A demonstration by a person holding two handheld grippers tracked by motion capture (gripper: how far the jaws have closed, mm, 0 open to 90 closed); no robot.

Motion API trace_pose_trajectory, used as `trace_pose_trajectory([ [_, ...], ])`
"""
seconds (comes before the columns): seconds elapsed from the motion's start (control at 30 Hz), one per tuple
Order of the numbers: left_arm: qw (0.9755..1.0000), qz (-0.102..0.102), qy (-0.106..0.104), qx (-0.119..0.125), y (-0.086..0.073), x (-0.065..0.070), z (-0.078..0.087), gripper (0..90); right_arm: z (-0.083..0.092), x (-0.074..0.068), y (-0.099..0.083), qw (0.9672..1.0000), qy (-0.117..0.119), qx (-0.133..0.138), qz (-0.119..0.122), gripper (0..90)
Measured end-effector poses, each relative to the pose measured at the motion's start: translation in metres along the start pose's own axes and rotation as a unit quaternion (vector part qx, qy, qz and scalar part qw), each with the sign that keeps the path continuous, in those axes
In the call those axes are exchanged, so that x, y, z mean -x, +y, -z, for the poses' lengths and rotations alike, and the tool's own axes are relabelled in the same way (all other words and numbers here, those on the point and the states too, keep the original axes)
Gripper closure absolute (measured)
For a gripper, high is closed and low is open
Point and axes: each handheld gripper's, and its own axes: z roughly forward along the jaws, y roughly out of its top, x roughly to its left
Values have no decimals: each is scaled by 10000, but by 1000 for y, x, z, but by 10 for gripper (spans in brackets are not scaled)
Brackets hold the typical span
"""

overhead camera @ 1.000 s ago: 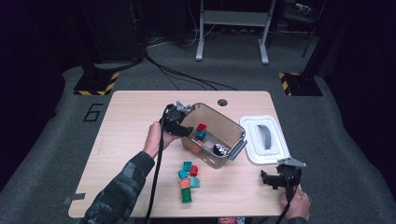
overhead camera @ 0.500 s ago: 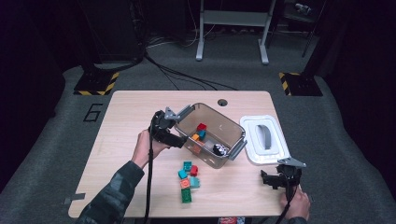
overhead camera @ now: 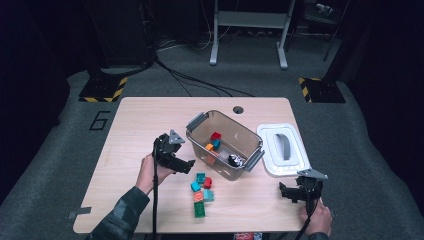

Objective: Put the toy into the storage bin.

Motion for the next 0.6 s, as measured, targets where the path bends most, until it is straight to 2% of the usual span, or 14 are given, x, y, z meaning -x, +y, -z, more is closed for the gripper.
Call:
trace_pose_trajectory([
  [0.27,9999,27,-101,-115,-19,11,-16,3,0,0,0,10000,1,-2,-1,0],
  [0.43,9995,60,-237,-196,-29,19,-28,3,0,0,0,10000,1,-1,0,0],
  [0.6,9986,6,-392,-342,-36,30,-40,4,0,0,0,10000,2,-2,1,0],
])
